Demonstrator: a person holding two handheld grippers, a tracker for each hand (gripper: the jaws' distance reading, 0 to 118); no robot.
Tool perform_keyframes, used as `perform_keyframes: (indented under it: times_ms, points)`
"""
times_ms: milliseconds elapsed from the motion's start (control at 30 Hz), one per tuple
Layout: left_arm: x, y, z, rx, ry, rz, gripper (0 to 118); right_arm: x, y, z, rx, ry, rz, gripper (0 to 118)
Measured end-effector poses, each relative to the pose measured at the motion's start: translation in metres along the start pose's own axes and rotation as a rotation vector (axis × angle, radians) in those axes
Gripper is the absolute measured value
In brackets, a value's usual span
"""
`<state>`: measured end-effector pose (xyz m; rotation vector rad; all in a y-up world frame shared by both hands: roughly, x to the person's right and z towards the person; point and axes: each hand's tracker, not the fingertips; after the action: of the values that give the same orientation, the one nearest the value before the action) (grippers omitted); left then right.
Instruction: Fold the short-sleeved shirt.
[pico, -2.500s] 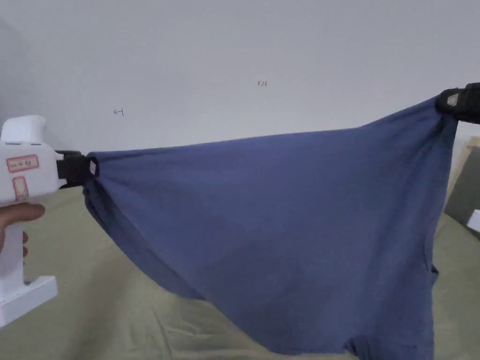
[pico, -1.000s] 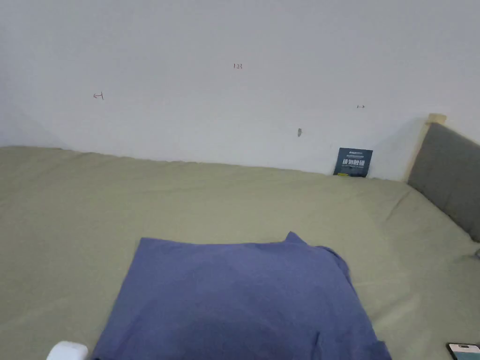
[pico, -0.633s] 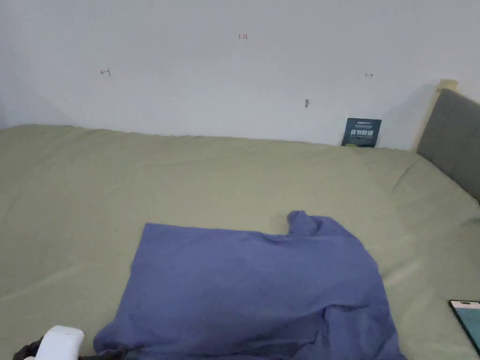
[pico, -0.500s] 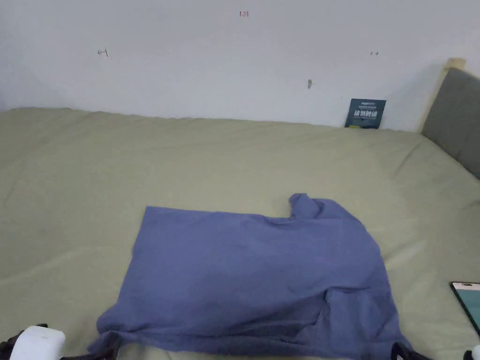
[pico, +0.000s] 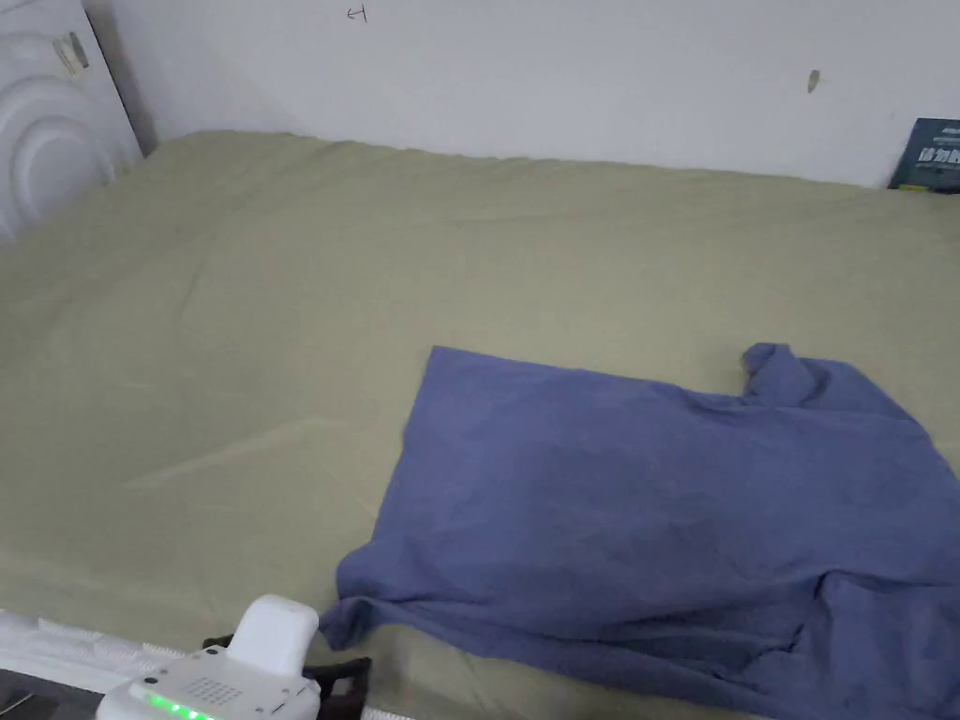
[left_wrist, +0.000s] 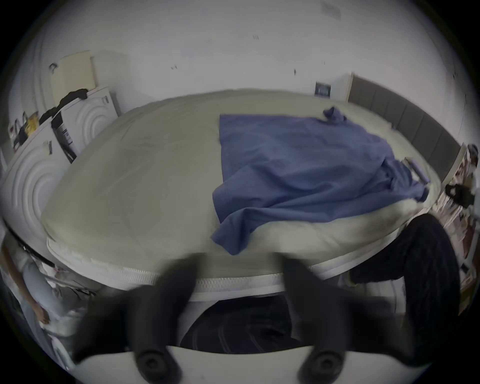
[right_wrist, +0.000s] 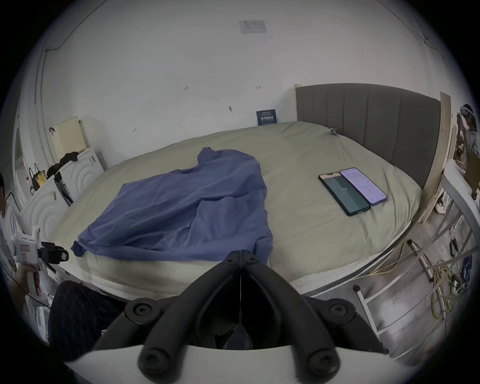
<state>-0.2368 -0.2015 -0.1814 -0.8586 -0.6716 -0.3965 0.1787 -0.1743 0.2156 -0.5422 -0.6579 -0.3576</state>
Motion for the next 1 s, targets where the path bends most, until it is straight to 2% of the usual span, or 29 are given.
perform_keyframes:
  times_ms: [33, 67, 167, 200, 233, 267, 300, 333, 367, 400, 467, 500, 533, 600, 633, 667, 700, 767, 800, 867, 1000]
  points:
    - [-0.001, 0.002, -0.013, -0.047, 0.028, -0.028, 114, 0.0, 0.001, -0.002, -0.009, -0.004, 0.002, 1]
    - [0.002, 0.007, -0.02, -0.008, 0.033, -0.057, 113, 0.001, 0.002, -0.005, -0.021, -0.01, 0.004, 1]
    - [0.004, 0.023, -0.045, -0.051, 0.038, -0.082, 110, 0.005, 0.006, -0.016, -0.057, -0.039, 0.024, 1]
    - [0.004, 0.027, -0.051, -0.072, 0.027, -0.088, 97, 0.005, 0.008, -0.02, -0.069, -0.047, 0.034, 1]
    - [0.005, 0.031, -0.055, -0.092, 0.017, -0.087, 54, 0.006, 0.01, -0.023, -0.078, -0.057, 0.048, 1]
    - [0.004, 0.036, -0.055, -0.093, 0.006, -0.072, 0, 0.006, 0.013, -0.026, -0.085, -0.068, 0.067, 1]
    - [0.005, 0.038, -0.057, -0.095, 0.01, -0.072, 0, 0.007, 0.016, -0.029, -0.09, -0.067, 0.076, 6]
    - [0.008, 0.041, -0.058, -0.084, 0.024, -0.103, 0, 0.009, 0.018, -0.035, -0.103, -0.05, 0.079, 28]
    - [0.01, 0.049, -0.054, -0.085, 0.021, -0.093, 0, 0.009, 0.021, -0.041, -0.129, -0.038, 0.088, 84]
    - [0.012, 0.05, -0.054, -0.088, 0.021, -0.098, 0, 0.009, 0.022, -0.048, -0.16, -0.035, 0.102, 116]
    - [0.016, 0.057, -0.054, -0.074, 0.021, -0.107, 0, 0.009, 0.024, -0.064, -0.245, -0.034, 0.143, 118]
    - [0.021, 0.057, -0.034, -0.065, 0.019, -0.103, 0, 0.005, 0.019, -0.073, -0.204, 0.01, 0.161, 118]
    - [0.023, 0.06, -0.032, -0.064, 0.015, -0.098, 0, 0.003, 0.019, -0.084, -0.229, 0.002, 0.192, 118]
    - [0.027, 0.064, -0.031, -0.061, 0.011, -0.09, 0, 0.003, 0.018, -0.099, -0.303, -0.047, 0.26, 105]
    - [0.026, 0.06, -0.022, -0.059, 0.008, -0.086, 0, 0.003, 0.018, -0.105, -0.325, -0.06, 0.293, 105]
    - [0.028, 0.061, -0.021, -0.062, 0.006, -0.086, 0, 0.004, 0.02, -0.105, -0.277, -0.033, 0.261, 53]
    - [0.03, 0.061, -0.02, -0.068, -0.006, -0.087, 0, -0.002, 0.03, -0.108, -0.286, -0.08, 0.279, 0]
    - [0.024, 0.054, -0.021, -0.052, -0.009, -0.087, 0, -0.002, 0.037, -0.107, -0.302, 0.051, 0.201, 0]
    - [0.025, 0.055, -0.019, -0.057, -0.015, -0.09, 0, -0.004, 0.039, -0.104, -0.298, 0.028, 0.193, 0]
    - [0.029, 0.059, -0.006, -0.049, -0.018, -0.126, 0, -0.006, 0.048, -0.087, -0.262, 0.019, 0.24, 0]
    - [0.032, 0.09, 0.035, 0.007, 0.02, -0.254, 0, -0.001, 0.092, -0.058, -0.2, 0.073, 0.152, 0]
